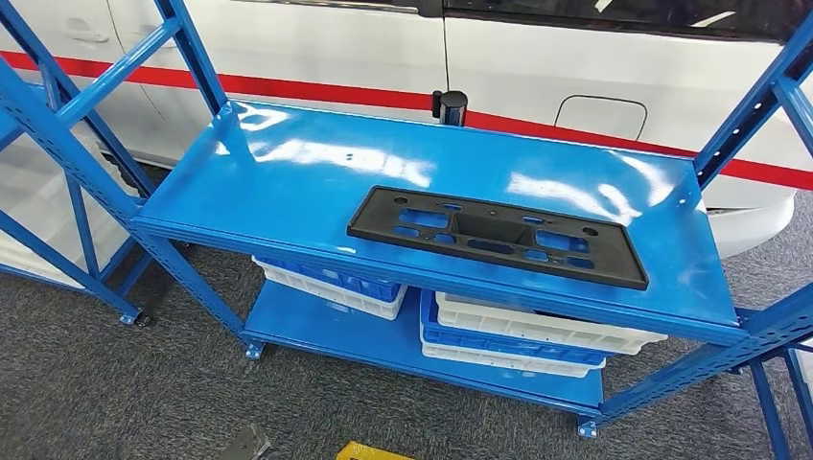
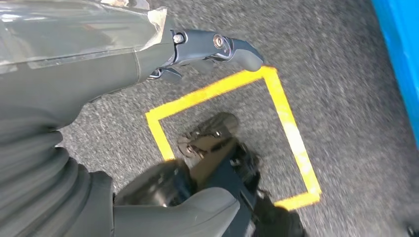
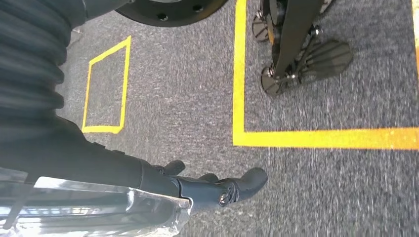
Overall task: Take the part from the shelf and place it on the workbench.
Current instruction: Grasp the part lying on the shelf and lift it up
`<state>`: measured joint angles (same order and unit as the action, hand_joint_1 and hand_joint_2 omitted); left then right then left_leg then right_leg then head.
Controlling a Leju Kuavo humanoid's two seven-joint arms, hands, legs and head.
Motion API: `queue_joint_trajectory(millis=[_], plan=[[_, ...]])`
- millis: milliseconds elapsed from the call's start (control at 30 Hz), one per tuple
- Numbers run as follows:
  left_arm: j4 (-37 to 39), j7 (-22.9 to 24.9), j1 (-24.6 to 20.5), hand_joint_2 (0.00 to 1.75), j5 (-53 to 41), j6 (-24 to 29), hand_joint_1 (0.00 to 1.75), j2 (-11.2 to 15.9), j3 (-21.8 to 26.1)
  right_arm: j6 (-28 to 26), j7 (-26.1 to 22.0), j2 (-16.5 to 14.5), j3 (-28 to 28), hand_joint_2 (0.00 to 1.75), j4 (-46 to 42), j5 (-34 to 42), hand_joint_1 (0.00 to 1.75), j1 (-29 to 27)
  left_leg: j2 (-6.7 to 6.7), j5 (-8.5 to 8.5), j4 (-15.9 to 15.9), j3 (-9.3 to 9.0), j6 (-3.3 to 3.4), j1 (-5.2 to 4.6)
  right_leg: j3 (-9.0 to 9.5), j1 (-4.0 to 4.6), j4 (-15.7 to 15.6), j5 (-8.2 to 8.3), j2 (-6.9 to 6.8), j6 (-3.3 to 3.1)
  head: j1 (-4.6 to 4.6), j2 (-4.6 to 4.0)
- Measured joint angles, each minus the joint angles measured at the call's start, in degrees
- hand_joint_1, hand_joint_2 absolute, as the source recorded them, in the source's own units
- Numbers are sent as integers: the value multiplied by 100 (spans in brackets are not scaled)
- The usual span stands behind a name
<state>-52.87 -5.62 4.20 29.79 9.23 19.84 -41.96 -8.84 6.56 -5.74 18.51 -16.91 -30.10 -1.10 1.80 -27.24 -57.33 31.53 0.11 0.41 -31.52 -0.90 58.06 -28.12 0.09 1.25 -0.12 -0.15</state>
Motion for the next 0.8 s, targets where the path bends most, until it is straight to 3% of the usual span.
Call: queue_joint_trajectory(millis=[400,800], plan=[[-1133,-243,58,175,736,721,0,626,-1232,-434,-963,-77,534,175,-251,-309,0,125,2,0,0,0,0,0,6,0,0,0,-1,0,-1,0],[-2210,-285,424,175,953,1423,0,1136,-1756,-686,-1566,67,1,175,-2115,88,0,-310,2,-1,0,2,0,-1,7,-1,0,0,-1,0,-1,0]])
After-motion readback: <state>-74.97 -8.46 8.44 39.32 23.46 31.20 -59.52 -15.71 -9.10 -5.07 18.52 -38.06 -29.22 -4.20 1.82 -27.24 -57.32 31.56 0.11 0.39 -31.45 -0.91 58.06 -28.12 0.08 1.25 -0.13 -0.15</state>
